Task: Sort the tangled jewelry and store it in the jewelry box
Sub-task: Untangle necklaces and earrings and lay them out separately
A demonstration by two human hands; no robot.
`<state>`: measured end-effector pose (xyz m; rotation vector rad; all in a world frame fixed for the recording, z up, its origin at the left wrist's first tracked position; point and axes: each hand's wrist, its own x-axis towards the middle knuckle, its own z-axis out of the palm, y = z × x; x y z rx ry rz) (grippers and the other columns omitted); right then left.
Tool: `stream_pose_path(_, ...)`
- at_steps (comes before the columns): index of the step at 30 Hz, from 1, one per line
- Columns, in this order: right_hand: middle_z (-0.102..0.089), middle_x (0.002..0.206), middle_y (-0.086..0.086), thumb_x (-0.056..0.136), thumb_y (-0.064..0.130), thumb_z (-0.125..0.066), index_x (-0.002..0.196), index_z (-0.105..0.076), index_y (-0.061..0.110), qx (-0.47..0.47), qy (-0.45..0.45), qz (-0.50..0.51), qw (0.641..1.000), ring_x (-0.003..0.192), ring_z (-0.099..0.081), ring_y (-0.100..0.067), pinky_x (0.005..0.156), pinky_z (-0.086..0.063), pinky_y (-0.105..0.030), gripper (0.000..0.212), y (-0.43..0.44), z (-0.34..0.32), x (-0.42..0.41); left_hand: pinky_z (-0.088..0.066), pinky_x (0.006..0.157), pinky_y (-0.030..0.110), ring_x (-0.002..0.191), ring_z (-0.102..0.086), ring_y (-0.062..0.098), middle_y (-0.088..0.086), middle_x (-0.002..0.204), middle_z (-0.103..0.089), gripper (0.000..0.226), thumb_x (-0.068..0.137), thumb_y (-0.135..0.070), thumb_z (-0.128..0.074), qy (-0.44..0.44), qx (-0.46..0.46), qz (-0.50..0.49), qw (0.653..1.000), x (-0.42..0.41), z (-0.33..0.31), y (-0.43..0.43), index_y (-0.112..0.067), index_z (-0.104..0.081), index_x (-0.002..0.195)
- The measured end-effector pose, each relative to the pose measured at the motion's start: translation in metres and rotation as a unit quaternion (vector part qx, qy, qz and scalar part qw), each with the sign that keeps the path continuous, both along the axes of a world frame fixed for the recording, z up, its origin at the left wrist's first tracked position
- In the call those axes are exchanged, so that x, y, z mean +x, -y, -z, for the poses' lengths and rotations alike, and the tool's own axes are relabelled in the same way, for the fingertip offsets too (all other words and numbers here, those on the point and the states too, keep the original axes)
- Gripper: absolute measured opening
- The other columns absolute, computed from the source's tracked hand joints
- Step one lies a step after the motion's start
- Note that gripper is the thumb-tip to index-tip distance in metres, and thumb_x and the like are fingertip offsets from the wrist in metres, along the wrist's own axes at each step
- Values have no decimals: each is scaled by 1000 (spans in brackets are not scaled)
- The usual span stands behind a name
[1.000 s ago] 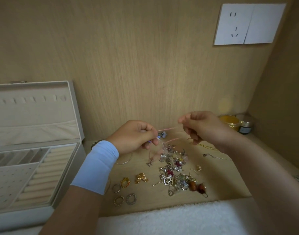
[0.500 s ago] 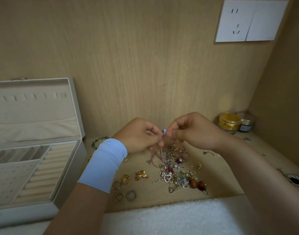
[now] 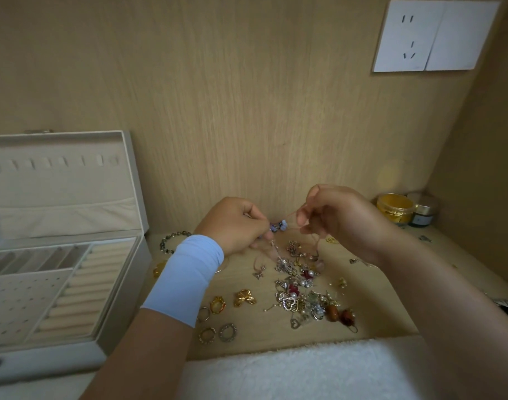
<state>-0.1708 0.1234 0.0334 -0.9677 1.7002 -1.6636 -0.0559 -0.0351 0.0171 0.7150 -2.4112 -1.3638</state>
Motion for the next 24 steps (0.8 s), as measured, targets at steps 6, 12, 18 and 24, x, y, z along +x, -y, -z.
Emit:
stream_pose_path(6,-36,60,-6,90,16,-27,64,-36,16,7,44,31,999,48,-24,-19,73,-39,-42,27,-10,-8,-12,-54,67,30,69,-64,16,-6,73,-70,14,85,-20,-61,15,-51,-55,997,-2,4,13,-24,-70,75)
stream_pose_path(12,-63,65,-5,103,28,-49,81,-60,7,-1,-1,91,996,53,-54,-21,85,-52,-50,32,-10,-3,-19,-33,37,15,42,-44,15,2,62,-58,17,91,-11,-49,47,137,-60,988,-2,-1,12,-8,-58,77)
stream_pose_path(18,-76,105,-14,105,26,-45,103,-55,12,-71,99,26,992,70,-73,-20,75,-57,-37,17,-4,-7,-7,-44,67,26,77,-58,19,2,87,-64,11,89,-20,-56,245,-135,28,960,3,6,15,-15,-64,85)
stream_pose_path(24,-73,119,-6,103,26,-46,91,-54,12,-51,34,-29,998,41,-47,-16,69,-51,-40,20,-7,-12,5,-41,76,6,84,-57,-12,-23,107,-60,36,91,-15,-66,73,-102,147,981,1,-1,6,-32,-66,122)
